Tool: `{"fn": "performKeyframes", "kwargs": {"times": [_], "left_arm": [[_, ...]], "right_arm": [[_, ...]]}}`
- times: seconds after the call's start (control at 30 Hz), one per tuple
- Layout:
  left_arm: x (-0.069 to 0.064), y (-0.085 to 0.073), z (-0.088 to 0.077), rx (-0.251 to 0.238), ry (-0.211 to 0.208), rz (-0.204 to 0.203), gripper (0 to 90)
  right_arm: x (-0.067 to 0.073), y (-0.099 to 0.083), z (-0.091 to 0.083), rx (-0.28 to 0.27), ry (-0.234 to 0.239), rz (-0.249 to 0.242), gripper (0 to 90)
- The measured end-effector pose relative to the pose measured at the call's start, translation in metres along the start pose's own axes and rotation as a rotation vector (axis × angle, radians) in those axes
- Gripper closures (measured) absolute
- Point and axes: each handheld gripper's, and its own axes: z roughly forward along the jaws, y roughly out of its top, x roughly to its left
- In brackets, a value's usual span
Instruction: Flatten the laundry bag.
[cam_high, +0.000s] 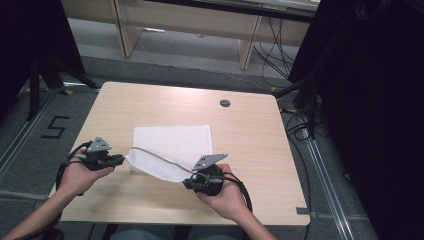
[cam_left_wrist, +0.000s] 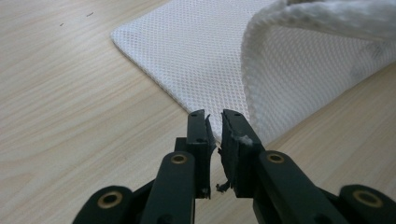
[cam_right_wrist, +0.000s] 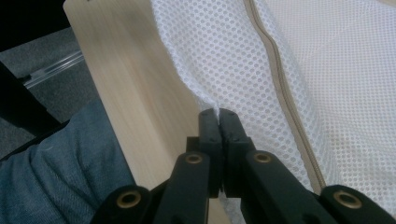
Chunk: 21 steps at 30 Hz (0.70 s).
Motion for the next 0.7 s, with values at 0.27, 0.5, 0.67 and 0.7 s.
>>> {"fn": "performKeyframes", "kwargs": {"times": [0.27,0.5,0.67,0.7], "left_arm": [[0.001,-0.001,0.001,-0.005,0.006,-0.007,80.0],[0.001,0.000,0.001,-0.007,0.015,0.001,79.8],[0.001,-0.001,0.002,-0.010,0.017,-0.003,78.8],[0.001,-0.001,0.002,-0.010,0.012,-0.005,78.1]], "right_arm": [[0.002,-0.006,-0.005,0.023,0.021,0.021,90.0],[0.004,-0.013,-0.007,0.032,0.037,0.023,90.0],[0.005,-0.015,-0.006,0.054,0.060,0.001,90.0],[0.005,-0.016,-0.006,0.060,0.070,-0.008,90.0]]}}
